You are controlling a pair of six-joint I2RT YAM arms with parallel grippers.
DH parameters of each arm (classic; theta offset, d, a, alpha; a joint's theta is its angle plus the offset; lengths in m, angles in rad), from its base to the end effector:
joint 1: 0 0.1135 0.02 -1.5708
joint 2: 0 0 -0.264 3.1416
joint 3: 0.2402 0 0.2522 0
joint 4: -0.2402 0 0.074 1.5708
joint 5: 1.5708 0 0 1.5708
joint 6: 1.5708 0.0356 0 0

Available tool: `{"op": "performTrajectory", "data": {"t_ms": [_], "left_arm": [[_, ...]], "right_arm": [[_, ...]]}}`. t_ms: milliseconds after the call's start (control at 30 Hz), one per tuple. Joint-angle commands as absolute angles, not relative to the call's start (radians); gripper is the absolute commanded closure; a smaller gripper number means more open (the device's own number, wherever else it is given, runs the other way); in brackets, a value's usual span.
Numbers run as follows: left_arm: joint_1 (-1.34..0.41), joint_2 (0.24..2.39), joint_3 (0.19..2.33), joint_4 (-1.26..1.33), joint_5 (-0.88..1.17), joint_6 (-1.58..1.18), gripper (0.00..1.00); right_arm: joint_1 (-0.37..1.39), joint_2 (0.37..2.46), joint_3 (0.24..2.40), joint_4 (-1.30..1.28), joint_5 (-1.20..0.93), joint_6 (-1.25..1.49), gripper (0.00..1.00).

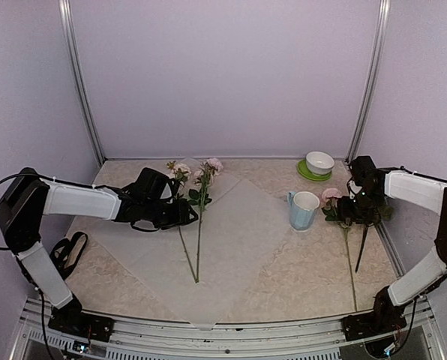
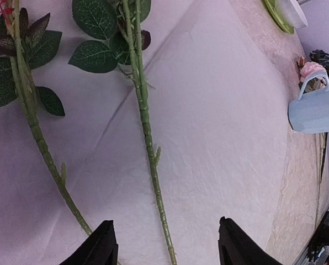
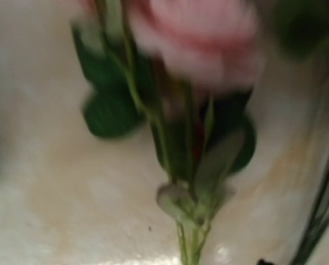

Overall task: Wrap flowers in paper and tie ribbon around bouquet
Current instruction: Place the fake flower on the flattened wrapping paper, then pick up the fake flower from the corner of the board.

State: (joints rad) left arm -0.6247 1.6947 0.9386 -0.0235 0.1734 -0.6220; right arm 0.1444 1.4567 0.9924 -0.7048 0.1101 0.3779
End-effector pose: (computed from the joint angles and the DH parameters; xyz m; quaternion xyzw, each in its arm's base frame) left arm 0.2800 -0.2094 0.1744 0.0346 0.9193 -0.2890 0.2651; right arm 0.2763 0.0362 0.2191 0.1249 0.9705 -0.0007 0.2064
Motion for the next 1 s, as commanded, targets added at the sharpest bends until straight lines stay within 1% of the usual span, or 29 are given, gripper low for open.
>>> {"op": "performTrajectory", "data": {"t_ms": [0,33,200,267,500,633,667,767,833,967], "left_arm": [[-0.641,1.610,0.951,-0.080,0.107,-0.586,0.37],[-0.646,1.590,0.947,-0.083,0.101,-0.585,0.37],[-0.668,1.486,0.932,-0.112,0.068,-0.563,0.33],[-0.674,1.456,0.926,-0.135,0.047,-0.557,0.31],[-0.675,1.367,0.904,-0.168,0.014,-0.545,0.27],[-0.676,1.332,0.897,-0.173,-0.009,-0.537,0.20],[-0.677,1.326,0.897,-0.172,-0.013,-0.538,0.17],[-0.685,1.312,0.898,-0.172,-0.021,-0.527,0.09],[-0.697,1.305,0.901,-0.171,-0.027,-0.515,0.02],[-0.738,1.278,0.905,-0.155,-0.057,-0.476,0.01]], "right_arm": [[0.103,1.525,0.942,-0.627,0.027,0.350,0.36],[0.097,1.542,0.941,-0.621,0.041,0.351,0.38],[0.084,1.616,0.931,-0.589,0.028,0.338,0.41],[0.082,1.647,0.922,-0.582,0.034,0.331,0.44],[0.078,1.649,0.934,-0.580,0.039,0.254,0.77],[0.079,1.608,0.989,-0.625,0.095,0.205,0.94],[0.079,1.592,1.004,-0.642,0.113,0.200,1.00],[0.080,1.527,1.059,-0.687,0.152,0.211,1.00],[0.080,1.476,1.119,-0.728,0.164,0.219,1.00],[0.084,1.380,1.275,-0.840,0.133,0.215,1.00]]}}
